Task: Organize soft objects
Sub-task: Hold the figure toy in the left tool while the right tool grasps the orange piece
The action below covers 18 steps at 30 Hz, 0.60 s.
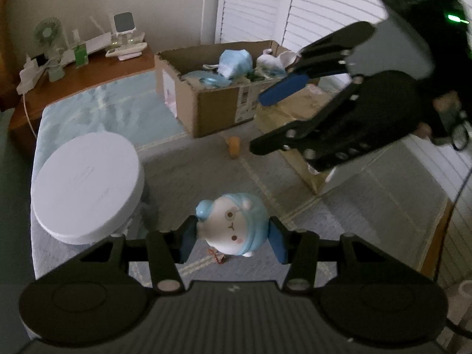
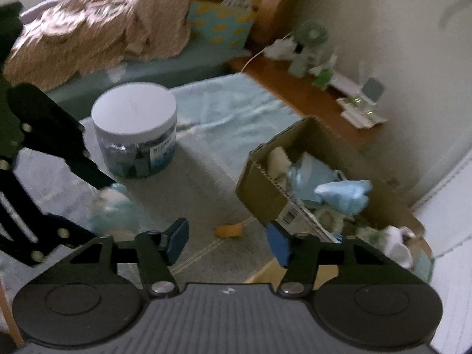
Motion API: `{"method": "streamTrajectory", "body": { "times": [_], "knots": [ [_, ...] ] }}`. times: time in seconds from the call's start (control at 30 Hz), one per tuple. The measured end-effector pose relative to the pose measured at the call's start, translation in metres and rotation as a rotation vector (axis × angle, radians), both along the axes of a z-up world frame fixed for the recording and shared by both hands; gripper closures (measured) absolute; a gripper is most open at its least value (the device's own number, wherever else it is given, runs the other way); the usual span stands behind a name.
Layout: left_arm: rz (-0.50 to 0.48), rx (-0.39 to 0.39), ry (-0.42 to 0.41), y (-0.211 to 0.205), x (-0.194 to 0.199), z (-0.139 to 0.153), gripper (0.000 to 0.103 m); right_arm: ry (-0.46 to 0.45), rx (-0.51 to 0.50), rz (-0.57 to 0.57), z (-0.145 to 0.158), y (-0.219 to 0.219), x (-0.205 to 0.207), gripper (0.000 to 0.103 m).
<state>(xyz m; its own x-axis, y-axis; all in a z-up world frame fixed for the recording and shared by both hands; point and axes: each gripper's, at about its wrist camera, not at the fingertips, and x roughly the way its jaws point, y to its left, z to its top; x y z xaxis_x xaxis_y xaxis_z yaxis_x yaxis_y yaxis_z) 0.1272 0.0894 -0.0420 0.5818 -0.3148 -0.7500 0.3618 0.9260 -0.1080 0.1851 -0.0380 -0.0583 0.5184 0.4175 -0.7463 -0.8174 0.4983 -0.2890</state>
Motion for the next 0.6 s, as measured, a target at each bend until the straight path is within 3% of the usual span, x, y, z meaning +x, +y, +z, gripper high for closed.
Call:
{"method": "streamTrajectory", "body": {
  "times": [0.2, 0.6],
  "knots": [
    [-0.003, 0.002, 0.003, 0.003, 0.002, -0.004, 0.052, 0.056, -0.087, 0.056, -0.016, 0.016, 0.022, 0.052],
    [-0.014, 0.003, 0.001, 0.003, 0.002, -0.005, 0.052, 0.116, -0.122, 0.068, -0.031, 0.026, 0.045, 0.058]
  ]
}}
